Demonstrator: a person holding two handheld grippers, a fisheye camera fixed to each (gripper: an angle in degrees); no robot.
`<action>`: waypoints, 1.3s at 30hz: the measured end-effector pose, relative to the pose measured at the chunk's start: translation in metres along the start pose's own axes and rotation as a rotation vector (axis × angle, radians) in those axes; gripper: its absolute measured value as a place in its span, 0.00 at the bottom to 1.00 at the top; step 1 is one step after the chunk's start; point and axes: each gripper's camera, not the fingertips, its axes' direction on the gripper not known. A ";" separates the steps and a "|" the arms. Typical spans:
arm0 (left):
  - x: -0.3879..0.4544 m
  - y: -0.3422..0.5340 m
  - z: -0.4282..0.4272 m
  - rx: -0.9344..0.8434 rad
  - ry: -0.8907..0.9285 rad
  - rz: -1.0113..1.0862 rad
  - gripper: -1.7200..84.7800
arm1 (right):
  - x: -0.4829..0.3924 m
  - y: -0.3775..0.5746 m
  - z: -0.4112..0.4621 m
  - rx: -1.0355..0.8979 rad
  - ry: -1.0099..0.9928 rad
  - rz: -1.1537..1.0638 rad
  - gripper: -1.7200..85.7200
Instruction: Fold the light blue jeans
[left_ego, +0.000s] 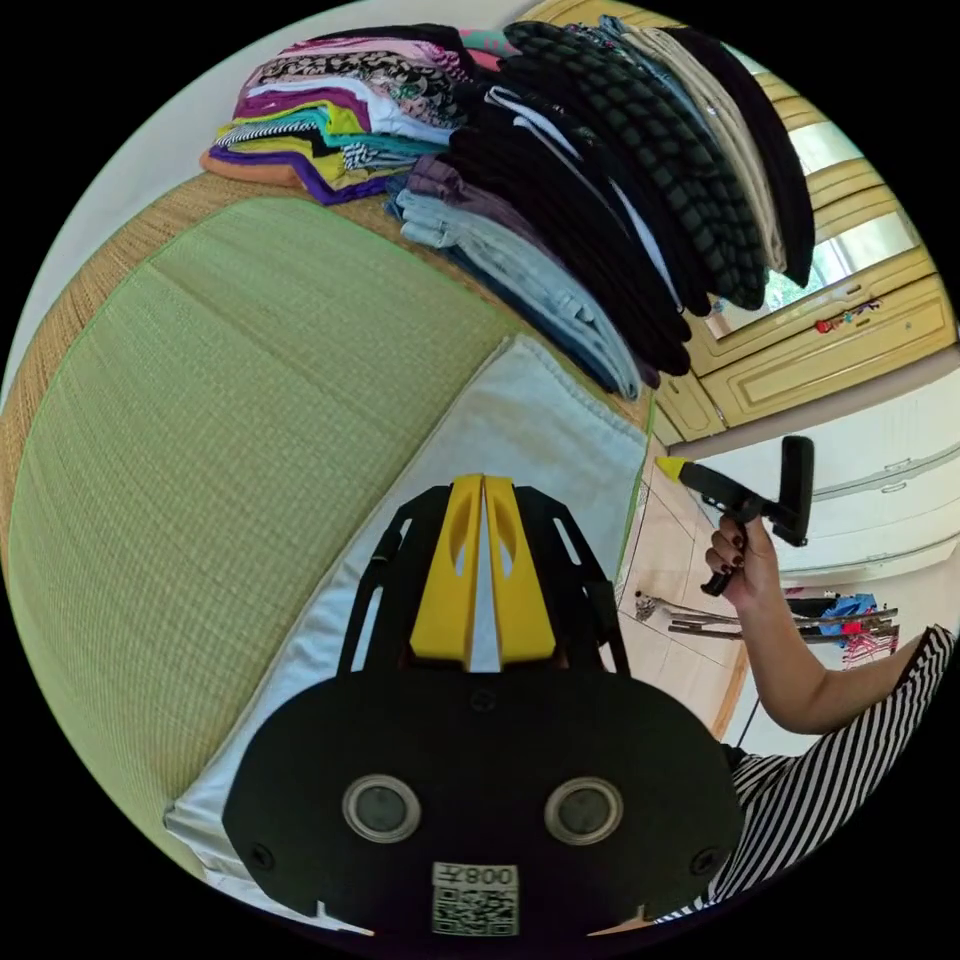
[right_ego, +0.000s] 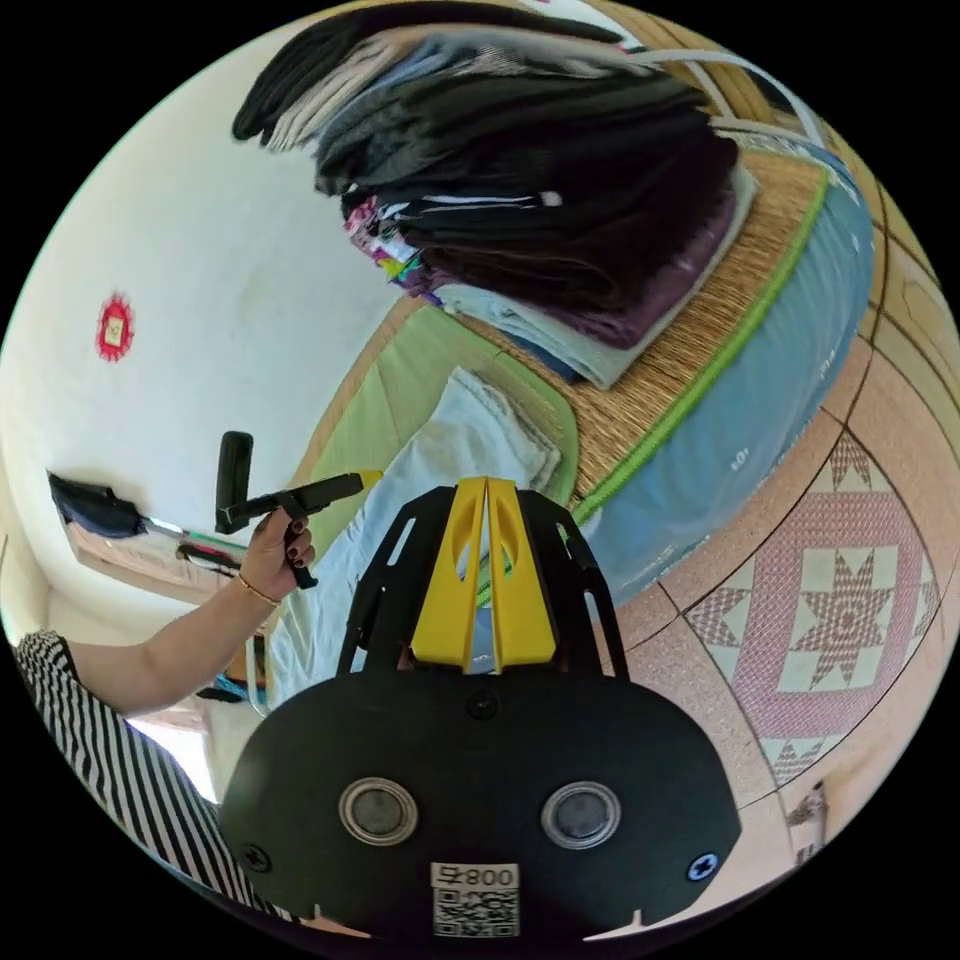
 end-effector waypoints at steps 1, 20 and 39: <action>0.000 0.004 0.001 -0.054 -0.014 -0.022 0.02 | -0.013 -0.005 0.011 -0.035 0.037 -0.045 0.02; 0.070 0.113 -0.181 0.056 0.138 -0.116 0.02 | -0.063 -0.019 0.084 -0.185 0.266 -0.135 0.02; 0.036 0.352 -0.472 0.196 -0.251 -0.658 0.07 | -0.360 0.036 0.300 -0.664 -0.377 -0.876 0.11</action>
